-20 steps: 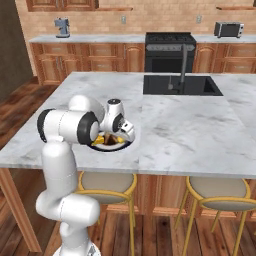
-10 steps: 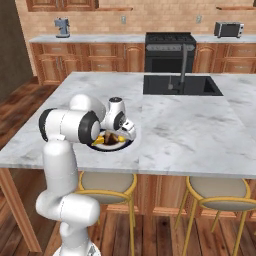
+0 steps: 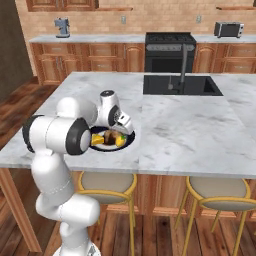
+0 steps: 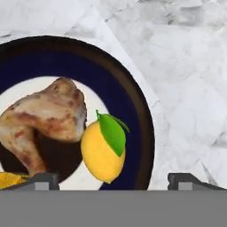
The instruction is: Take the cheese, chicken drumstick, and lemon from the fridge and place them on the plate on the dining counter to create an appetizer plate.
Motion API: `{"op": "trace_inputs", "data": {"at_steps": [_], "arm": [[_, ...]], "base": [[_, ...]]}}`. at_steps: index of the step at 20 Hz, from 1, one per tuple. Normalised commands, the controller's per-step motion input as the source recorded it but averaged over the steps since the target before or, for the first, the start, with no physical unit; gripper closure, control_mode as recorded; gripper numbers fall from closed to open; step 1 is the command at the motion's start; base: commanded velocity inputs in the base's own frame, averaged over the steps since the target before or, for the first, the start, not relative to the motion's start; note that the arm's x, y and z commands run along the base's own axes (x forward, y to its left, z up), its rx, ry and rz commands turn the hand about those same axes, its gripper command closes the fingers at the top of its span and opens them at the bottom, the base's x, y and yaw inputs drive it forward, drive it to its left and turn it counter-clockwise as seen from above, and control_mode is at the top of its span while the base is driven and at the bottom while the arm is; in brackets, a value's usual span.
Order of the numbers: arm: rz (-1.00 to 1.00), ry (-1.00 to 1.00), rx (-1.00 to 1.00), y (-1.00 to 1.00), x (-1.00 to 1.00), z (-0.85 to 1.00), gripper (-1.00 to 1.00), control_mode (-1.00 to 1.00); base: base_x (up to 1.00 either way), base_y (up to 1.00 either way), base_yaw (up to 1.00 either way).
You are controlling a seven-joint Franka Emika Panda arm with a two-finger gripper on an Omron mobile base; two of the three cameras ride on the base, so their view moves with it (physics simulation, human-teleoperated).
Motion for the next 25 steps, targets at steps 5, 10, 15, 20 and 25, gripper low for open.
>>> {"op": "trace_inputs", "data": {"at_steps": [5, 10, 15, 20, 25], "arm": [[0.00, -0.13, -0.01, 0.35, -1.00, 1.00, -1.00, -1.00], [0.00, 0.00, 0.00, 0.57, -1.00, 0.98, -1.00, -1.00], [0.00, 0.00, 0.00, 0.42, -1.00, 0.77, -1.00, -1.00], [0.03, 0.00, -0.03, 0.16, -1.00, 0.58, -1.00, -1.00], [0.04, 0.00, -0.06, 0.00, -1.00, 0.35, -1.00, -1.00]], "base": [[0.00, 0.00, 0.00], [0.00, 0.00, 0.00], [0.00, 0.00, 0.00], [0.00, 0.00, 0.00], [0.00, 0.00, 0.00]]}}
